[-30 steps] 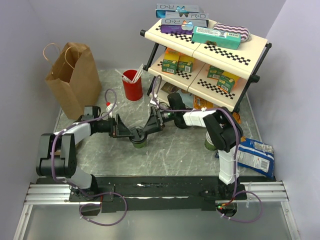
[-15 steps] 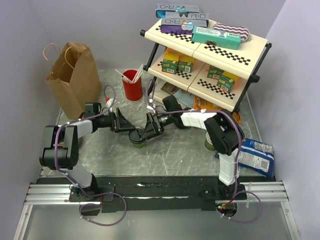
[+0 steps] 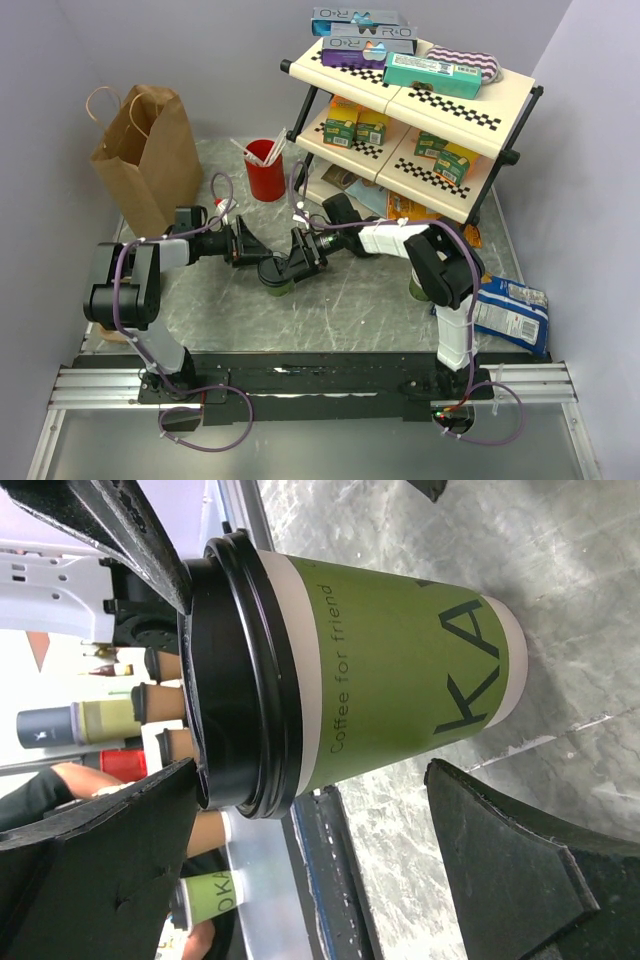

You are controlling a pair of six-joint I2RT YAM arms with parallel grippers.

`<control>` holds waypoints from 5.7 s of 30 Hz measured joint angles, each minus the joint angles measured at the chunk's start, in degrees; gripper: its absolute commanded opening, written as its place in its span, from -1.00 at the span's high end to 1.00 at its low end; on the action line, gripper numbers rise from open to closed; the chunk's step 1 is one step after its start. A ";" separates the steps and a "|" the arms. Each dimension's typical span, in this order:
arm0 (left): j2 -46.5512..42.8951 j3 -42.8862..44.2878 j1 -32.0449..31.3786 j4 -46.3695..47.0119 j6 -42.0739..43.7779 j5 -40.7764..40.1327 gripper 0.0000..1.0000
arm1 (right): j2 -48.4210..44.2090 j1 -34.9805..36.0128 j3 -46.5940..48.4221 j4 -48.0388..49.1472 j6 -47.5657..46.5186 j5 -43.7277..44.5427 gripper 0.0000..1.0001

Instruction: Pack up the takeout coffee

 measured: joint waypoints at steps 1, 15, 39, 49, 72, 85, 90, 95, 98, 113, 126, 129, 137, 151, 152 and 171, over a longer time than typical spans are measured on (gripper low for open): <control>0.24 0.04 -0.04 0.17 -0.39 0.00 -0.94 | 0.15 0.00 0.07 0.00 0.04 -0.11 -0.97; 2.27 -0.94 0.11 1.73 -4.55 0.74 -0.95 | 2.29 0.00 0.52 2.27 0.11 -2.86 -0.89; 10.82 -0.70 0.46 9.35 -10.08 9.16 -0.94 | 2.78 0.31 1.09 1.36 -1.99 -3.04 -0.86; 3.39 -1.62 -0.98 10.93 -8.46 3.58 -0.94 | 2.38 -0.09 1.09 2.95 -1.27 -3.34 -1.00; -10.34 3.96 6.60 -21.40 7.15 -7.19 -0.95 | -1.95 -4.15 2.95 -9.27 -8.15 0.85 -0.88; -9.14 3.93 7.65 -28.92 9.42 -9.75 -0.98 | -1.90 -4.42 2.93 -9.90 -6.29 2.89 -0.83; -7.32 3.93 7.65 -29.59 10.05 -8.74 -0.97 | -1.29 -4.42 3.08 -8.87 -5.18 2.78 -0.84; -7.10 3.41 7.65 -28.65 9.64 -7.80 -0.95 | -0.31 -4.42 3.52 -8.94 -4.70 2.82 -0.83; -7.04 2.99 7.65 -28.15 9.31 -7.67 -0.95 | -0.28 -4.42 3.61 -8.92 -4.63 2.80 -0.83; -4.85 2.97 5.51 -26.67 8.83 -5.46 -0.94 | 1.99 -4.02 5.90 -9.55 -4.52 3.02 -0.81; -2.03 3.30 5.55 -26.01 8.31 -3.69 -0.95 | 2.73 -3.87 7.15 -11.98 -5.95 2.99 -0.79; -2.10 3.06 5.57 -24.26 7.54 -3.45 -0.99 | 2.73 -3.87 7.32 -12.37 -6.19 3.02 -0.80; -7.34 -0.70 7.19 -12.90 -0.11 2.69 -0.99 | 2.73 -3.80 8.09 -13.68 -7.93 5.20 -0.80; 0.20 9.68 4.55 -41.57 31.54 7.17 -0.99 | 2.73 -3.65 8.09 -14.01 -8.46 6.45 -0.81; 0.70 9.99 4.55 -43.12 33.18 7.32 -0.99 | 2.73 -3.65 8.09 -14.01 -8.52 6.47 -0.82; -12.00 6.88 -4.09 -39.08 37.33 1.27 -0.99 | -5.38 -5.62 9.18 -18.56 -15.98 10.56 -0.92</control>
